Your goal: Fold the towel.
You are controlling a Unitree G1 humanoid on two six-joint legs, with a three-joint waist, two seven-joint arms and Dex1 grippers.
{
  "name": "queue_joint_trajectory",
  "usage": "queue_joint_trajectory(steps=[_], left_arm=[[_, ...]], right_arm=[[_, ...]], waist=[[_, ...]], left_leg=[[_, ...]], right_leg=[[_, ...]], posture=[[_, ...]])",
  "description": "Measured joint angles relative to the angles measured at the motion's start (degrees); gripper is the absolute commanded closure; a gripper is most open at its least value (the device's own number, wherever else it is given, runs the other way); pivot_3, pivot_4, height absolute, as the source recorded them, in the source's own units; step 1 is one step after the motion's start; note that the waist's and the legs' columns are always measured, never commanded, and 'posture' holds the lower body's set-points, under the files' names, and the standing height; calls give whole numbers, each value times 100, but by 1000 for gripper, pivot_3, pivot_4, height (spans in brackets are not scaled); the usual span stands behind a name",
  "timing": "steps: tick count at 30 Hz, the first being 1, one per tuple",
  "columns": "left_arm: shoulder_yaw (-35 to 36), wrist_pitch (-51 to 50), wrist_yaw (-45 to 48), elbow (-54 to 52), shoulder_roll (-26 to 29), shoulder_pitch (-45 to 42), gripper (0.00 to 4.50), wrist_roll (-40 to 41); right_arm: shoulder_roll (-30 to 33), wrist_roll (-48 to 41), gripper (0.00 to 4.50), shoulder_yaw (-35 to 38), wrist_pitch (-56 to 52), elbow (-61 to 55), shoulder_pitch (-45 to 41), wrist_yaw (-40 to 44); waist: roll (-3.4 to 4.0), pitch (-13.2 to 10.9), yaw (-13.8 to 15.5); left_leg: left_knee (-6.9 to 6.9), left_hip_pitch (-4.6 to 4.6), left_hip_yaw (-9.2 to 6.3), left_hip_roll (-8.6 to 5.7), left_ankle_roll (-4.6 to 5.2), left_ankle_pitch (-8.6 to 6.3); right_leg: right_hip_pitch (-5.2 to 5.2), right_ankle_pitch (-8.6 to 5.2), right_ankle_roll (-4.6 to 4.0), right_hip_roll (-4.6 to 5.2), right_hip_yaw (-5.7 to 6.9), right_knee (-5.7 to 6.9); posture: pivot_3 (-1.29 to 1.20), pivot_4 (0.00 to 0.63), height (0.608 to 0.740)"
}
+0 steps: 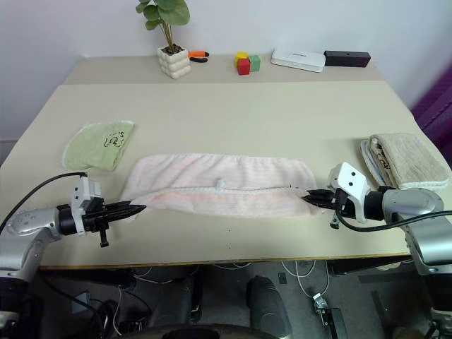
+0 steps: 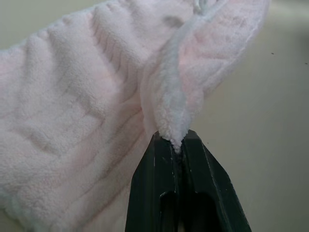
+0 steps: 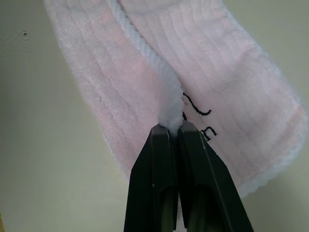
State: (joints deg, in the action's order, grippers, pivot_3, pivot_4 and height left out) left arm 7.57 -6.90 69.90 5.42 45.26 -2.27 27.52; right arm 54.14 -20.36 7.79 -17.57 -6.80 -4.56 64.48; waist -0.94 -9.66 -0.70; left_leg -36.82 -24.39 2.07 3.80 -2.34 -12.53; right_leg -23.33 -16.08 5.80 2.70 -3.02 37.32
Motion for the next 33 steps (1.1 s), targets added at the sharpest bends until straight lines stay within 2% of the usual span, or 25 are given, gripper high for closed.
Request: queue_joint_trajectory(steps=[9, 12, 15, 18, 20, 23, 26, 30, 33], left_arm=[[229, -291, 83, 35, 37, -158, 4456, 216], [534, -746, 399, 232, 195, -350, 4456, 688], [569, -750, 503, 569, 242, -797, 4456, 670], [458, -610, 493, 1164, 170, -1583, 4456, 449], [252, -187, 376, 1740, 5, -2246, 4456, 25], [-113, 763, 12, 2998, -611, -3489, 4456, -702], [-410, 1778, -535, 4254, -1001, -4591, 4456, -1369], [-635, 2798, -1627, 5727, -1061, -6058, 4456, -2214], [-655, 3254, -1971, 6271, -796, -6824, 4456, -2534]], right_arm=[[-9, 3, 4500, -56, 57, 78, -129, 8], [-15, 11, 4500, -54, 96, 156, -218, -27], [-96, 3, 4500, -32, 115, 207, -539, -170], [-226, 100, 4500, -35, 216, 362, -1031, -428], [-387, 313, 4500, -56, 415, 672, -1452, -696], [-657, 912, 4500, -263, 957, 1491, -2343, -1276], [-812, 1469, 4500, -479, 1610, 2295, -3222, -1788], [-905, 2188, 4500, -613, 2503, 3587, -4558, -2740], [-905, 2306, 4500, -537, 3003, 4074, -5231, -3110]], waist=[[-1, -1, 1], [-1, -1, -7], [1, -2, 6], [0, -3, 15], [0, -2, 23], [-1, -4, 43], [-3, -6, 12], [1, -13, -34], [2, -14, -43]], left_leg=[[1, -1, 2, 0, 0, 0], [2, -1, 2, 0, 0, 0], [1, -1, 2, -1, 0, 0], [-2, -5, 3, -2, 0, 0], [-6, -8, 2, -5, 1, 0], [-17, -13, 2, -9, 1, 1], [-16, -34, 2, -10, 3, 0], [-17, -100, 3, -10, 4, 1], [10, -111, 6, -9, 6, 0]], right_leg=[[-1, 0, 0, 1, 0, -3], [-2, 0, 0, 0, 1, -3], [-2, 1, 0, -1, 1, -3], [-2, 1, 1, -2, 1, -4], [-1, 3, 4, -4, 1, -5], [1, 8, 12, -5, 1, -3], [-16, 20, 34, -7, -1, -7], [-96, 36, 63, -11, -8, 12], [-119, 34, 63, -14, -10, 3]], posture=[[0, 150, 740], [0, 150, 740], [0, 150, 740], [0, 150, 740], [0, 150, 740], [0, 150, 740], [0, 150, 740], [0, 150, 740], [0, 150, 740]])
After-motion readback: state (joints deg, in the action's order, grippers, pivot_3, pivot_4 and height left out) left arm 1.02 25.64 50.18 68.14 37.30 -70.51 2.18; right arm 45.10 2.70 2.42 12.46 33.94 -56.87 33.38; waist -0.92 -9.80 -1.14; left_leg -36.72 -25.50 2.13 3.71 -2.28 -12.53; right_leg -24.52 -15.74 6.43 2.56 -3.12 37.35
